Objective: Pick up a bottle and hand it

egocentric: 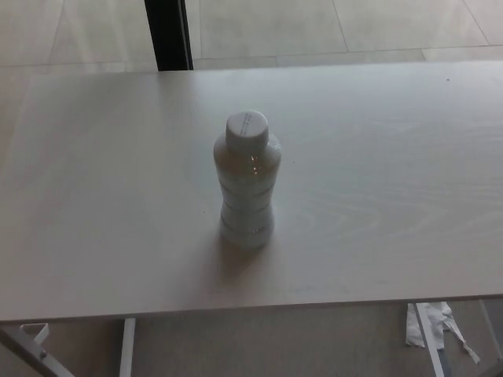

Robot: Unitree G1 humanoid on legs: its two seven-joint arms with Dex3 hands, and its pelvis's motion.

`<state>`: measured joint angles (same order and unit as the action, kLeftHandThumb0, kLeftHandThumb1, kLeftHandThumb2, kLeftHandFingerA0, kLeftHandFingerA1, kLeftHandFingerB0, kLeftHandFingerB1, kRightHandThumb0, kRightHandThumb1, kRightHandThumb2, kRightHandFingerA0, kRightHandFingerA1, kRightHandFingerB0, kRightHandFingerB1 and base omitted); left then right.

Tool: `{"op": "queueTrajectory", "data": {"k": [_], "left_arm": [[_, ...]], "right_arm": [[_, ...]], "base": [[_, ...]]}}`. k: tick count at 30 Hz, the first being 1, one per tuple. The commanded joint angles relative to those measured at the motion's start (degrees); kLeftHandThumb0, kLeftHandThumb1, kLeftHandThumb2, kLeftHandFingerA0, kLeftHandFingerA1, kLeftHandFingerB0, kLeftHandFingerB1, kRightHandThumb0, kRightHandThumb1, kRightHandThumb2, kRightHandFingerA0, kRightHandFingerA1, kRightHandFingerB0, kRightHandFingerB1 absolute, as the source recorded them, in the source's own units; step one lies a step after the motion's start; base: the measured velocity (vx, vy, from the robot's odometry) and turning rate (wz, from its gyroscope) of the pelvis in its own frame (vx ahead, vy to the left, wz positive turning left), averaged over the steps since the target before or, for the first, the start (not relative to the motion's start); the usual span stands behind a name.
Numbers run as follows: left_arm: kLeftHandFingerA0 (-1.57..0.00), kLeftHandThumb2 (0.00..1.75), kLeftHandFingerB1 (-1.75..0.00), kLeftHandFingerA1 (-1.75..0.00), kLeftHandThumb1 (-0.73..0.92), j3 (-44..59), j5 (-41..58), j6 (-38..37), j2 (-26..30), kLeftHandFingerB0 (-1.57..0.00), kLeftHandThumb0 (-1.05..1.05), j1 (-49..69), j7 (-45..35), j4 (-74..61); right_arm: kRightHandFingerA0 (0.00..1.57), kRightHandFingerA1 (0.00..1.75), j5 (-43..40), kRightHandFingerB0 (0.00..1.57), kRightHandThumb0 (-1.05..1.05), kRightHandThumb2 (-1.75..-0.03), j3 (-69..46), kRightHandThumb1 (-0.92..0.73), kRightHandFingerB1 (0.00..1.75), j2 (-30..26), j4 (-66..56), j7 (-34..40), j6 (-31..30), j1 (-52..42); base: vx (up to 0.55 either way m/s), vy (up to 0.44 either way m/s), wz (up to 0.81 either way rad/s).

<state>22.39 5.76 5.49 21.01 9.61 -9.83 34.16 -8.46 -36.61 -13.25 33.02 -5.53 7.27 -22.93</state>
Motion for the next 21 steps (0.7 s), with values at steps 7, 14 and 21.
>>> {"op": "queueTrajectory", "data": {"k": [7, 14, 21], "left_arm": [[-0.85, 0.55, -0.56, -0.66, 0.36, 14.7, 14.1, 7.2, 2.6, -0.6, -0.65, -2.1, -2.2, -11.4], [-1.19, 0.54, -0.53, -0.67, 0.4, 19.8, 10.5, 8.4, 2.1, -0.89, -0.6, -4.5, 8.2, -18.2], [-1.11, 0.72, -0.51, -0.73, 0.35, 15.9, 4.8, 15.9, 6.4, -0.55, -0.61, -8.8, 9.8, -32.3]], "right_arm": [[0.37, 0.55, -18.0, 0.28, -0.44, -0.71, -15.0, -0.37, 0.43, 1.2, -8.8, -6.1, 5.4, -1.9], [0.34, 0.53, -18.1, 0.3, -0.47, -0.71, -15.8, -0.39, 0.43, 1.9, -9.0, -7.5, 5.4, -1.7], [0.37, 0.46, -19.4, 0.34, -0.43, -0.56, -15.5, -0.49, 0.32, 1.7, -9.5, -9.1, 4.7, -1.8]], "base": [[0.0, 0.0, 0.0], [0.0, 0.0, 0.0], [0.0, 0.0, 0.0]]}}
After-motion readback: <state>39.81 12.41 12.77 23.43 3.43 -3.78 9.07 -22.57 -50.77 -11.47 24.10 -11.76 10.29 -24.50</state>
